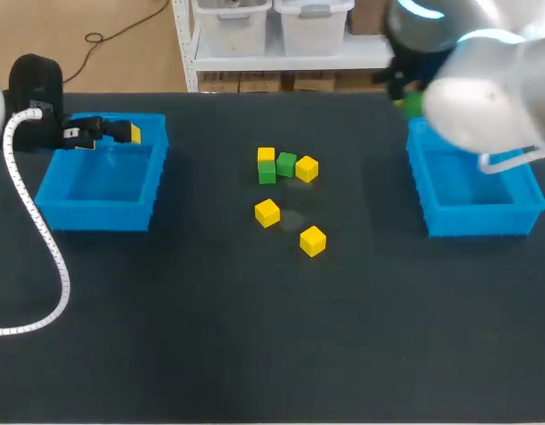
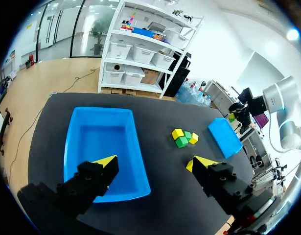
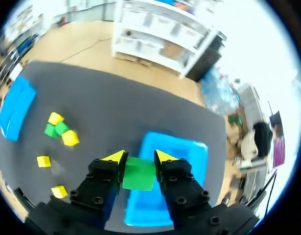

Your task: Put the green cubes in the right bin and the yellow cubes in the left bin.

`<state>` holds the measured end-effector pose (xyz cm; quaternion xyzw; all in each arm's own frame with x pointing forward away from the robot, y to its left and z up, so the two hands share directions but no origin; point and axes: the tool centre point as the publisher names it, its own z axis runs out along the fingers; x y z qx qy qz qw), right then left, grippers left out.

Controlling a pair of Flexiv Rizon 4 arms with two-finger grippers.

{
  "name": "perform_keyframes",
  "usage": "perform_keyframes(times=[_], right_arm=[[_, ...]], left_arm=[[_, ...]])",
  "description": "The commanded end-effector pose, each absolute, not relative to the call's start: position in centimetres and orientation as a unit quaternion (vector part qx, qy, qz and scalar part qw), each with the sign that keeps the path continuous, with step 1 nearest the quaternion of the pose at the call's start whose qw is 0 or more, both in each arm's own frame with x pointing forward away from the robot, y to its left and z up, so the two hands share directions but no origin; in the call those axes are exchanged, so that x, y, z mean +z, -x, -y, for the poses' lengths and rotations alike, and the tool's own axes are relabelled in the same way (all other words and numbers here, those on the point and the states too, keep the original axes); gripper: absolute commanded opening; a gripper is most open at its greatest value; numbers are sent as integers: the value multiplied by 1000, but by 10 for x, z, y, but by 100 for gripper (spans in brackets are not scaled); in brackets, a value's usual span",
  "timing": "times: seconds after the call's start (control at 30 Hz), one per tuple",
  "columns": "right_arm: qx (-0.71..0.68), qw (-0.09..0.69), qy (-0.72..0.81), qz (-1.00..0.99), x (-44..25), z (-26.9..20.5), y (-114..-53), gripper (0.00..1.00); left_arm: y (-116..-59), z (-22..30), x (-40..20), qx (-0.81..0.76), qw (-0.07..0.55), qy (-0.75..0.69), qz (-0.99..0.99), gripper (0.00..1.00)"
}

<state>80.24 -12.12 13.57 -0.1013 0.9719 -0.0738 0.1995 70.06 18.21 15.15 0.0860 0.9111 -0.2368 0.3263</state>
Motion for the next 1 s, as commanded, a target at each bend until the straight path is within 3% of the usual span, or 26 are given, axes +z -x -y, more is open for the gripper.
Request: perform_keyframes(times=[0.03,0.17,0.2,0.23,0.27,0.53,0.73,1.0], right_arm=[[-72,274,12,-959,138,172,-766,0],[-79,242,-10,-967,117,189,-751,0],[-79,231,-9,-970,112,190,-748,7],[-82,226,-5,-971,107,189,-746,62],[-81,224,-2,-971,105,188,-745,100],[-78,246,39,-965,123,150,-764,100],[-55,285,145,-946,153,74,-785,100],[-66,258,316,-911,152,-11,-802,100]], left_arm=[[-700,-184,150,-242,329,-88,-909,100],[-700,-184,150,-242,329,-88,-909,100],[-700,-184,150,-242,329,-88,-909,100],[-700,-184,150,-242,329,-88,-909,100],[-700,-184,150,-242,329,-88,-909,100],[-700,-184,150,-242,329,-88,-909,100],[-700,-184,150,-242,329,-88,-909,100],[-700,-184,150,-242,329,-88,-909,100]])
